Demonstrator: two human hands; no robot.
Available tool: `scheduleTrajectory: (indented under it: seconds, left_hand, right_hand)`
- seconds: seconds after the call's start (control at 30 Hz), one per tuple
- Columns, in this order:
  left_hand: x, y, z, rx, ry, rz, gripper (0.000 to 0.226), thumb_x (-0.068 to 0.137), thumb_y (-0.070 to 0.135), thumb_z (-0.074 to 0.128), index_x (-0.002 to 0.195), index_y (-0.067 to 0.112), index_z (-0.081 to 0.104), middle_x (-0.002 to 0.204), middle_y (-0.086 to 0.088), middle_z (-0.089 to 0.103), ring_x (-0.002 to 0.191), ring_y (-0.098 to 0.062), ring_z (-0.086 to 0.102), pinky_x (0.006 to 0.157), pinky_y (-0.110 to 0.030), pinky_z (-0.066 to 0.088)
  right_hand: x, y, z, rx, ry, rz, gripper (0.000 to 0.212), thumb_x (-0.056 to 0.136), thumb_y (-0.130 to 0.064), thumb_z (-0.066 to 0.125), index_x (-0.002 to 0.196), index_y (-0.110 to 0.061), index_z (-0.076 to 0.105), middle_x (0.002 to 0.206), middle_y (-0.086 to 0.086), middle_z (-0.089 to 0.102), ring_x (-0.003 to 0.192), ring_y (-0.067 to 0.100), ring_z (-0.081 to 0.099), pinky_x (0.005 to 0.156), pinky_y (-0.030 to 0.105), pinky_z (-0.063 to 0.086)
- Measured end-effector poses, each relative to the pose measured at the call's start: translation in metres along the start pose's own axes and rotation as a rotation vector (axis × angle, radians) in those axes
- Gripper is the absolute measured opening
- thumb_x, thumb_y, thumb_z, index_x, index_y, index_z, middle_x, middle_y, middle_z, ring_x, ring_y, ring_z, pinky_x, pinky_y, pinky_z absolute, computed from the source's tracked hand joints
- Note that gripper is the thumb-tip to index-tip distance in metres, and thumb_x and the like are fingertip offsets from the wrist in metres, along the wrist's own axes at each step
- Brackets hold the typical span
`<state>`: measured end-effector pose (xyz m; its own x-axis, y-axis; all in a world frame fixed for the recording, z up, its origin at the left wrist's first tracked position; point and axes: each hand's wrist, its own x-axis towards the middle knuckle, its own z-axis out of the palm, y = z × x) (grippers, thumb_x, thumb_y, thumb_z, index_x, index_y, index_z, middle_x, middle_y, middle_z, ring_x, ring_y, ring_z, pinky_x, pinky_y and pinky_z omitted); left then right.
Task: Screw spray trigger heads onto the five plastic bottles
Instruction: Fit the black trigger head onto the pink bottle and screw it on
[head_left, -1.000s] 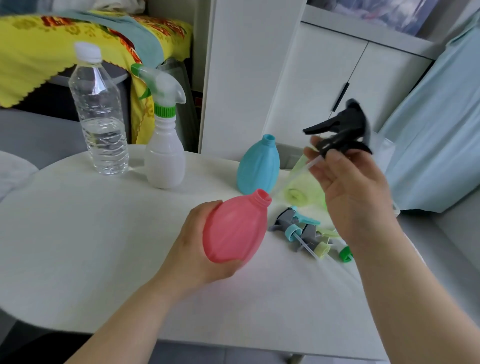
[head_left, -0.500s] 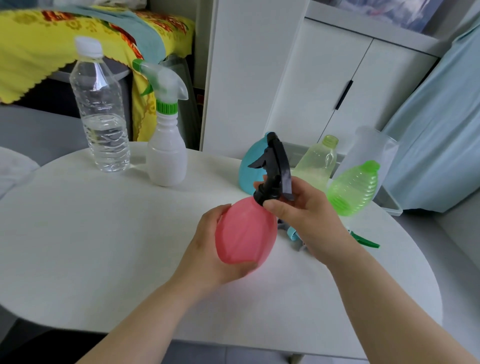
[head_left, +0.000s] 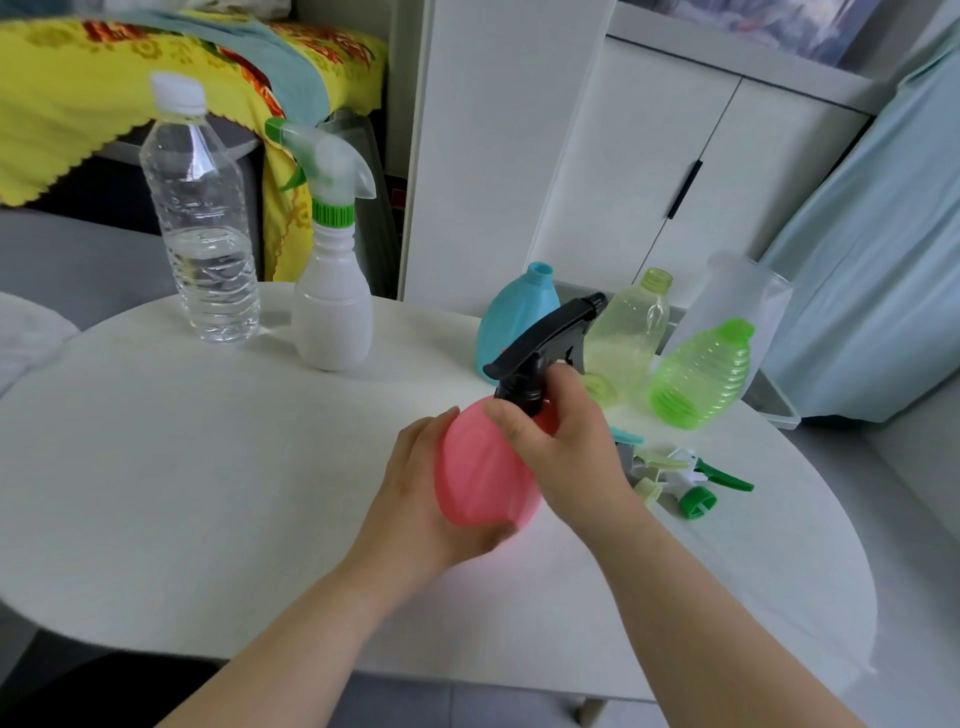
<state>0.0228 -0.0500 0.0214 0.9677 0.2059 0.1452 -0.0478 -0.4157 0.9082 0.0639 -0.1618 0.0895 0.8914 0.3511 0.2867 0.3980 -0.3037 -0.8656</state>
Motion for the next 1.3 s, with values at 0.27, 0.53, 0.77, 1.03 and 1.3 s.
scheduleTrajectory:
  seconds: [0.27, 0.53, 0.77, 1.03, 1.3]
  left_hand:
    - [0.001, -0.001, -0.001, -0.039, -0.031, 0.007, 0.099, 0.047, 0.026, 0.081, 0.13, 0.027, 0.028, 0.118, 0.015, 0.029, 0.107, -0.003, 0.035, 0.091, -0.024, 0.036]
    - [0.001, 0.001, -0.004, -0.108, -0.081, 0.02, 0.087, 0.05, 0.021, 0.083, 0.111, 0.05, 0.028, 0.114, 0.021, 0.032, 0.101, 0.007, 0.039, 0.086, -0.024, 0.039]
    - [0.002, 0.015, -0.005, -0.137, -0.112, 0.037, 0.075, 0.037, 0.041, 0.073, 0.09, 0.069, 0.028, 0.109, 0.031, 0.038, 0.107, -0.005, 0.045, 0.085, -0.025, 0.044]
    - [0.003, 0.023, -0.008, -0.216, -0.106, 0.092, 0.066, 0.035, 0.04, 0.065, 0.086, 0.073, 0.039, 0.095, 0.046, 0.051, 0.088, 0.014, 0.053, 0.072, -0.029, 0.053]
    - [0.005, 0.017, -0.005, -0.174, -0.102, 0.094, 0.077, 0.039, 0.032, 0.07, 0.084, 0.08, 0.029, 0.097, 0.043, 0.049, 0.091, 0.014, 0.05, 0.063, -0.007, 0.043]
  right_hand:
    - [-0.011, 0.014, -0.004, 0.336, -0.004, -0.008, 0.033, 0.088, -0.007, 0.047, 0.094, -0.038, 0.056, 0.087, -0.029, 0.065, 0.089, -0.017, 0.056, 0.075, 0.001, 0.04]
    - [-0.005, 0.02, 0.005, 0.317, 0.067, 0.053, 0.022, 0.079, -0.017, 0.063, 0.084, -0.038, 0.058, 0.09, -0.02, 0.062, 0.089, -0.008, 0.059, 0.08, 0.01, 0.046]
    - [0.001, 0.016, 0.011, 0.221, 0.098, 0.004, 0.022, 0.074, -0.022, 0.068, 0.083, -0.032, 0.052, 0.073, -0.018, 0.061, 0.068, -0.015, 0.055, 0.063, 0.0, 0.041]
    - [-0.003, 0.015, -0.003, 0.223, -0.107, -0.001, 0.048, 0.074, -0.008, 0.051, 0.116, -0.03, 0.045, 0.104, -0.022, 0.055, 0.098, -0.013, 0.052, 0.089, 0.007, 0.041]
    - [0.002, 0.008, -0.012, 0.279, -0.026, -0.015, 0.035, 0.076, 0.001, 0.062, 0.088, -0.032, 0.059, 0.089, -0.012, 0.064, 0.086, 0.003, 0.06, 0.087, 0.022, 0.047]
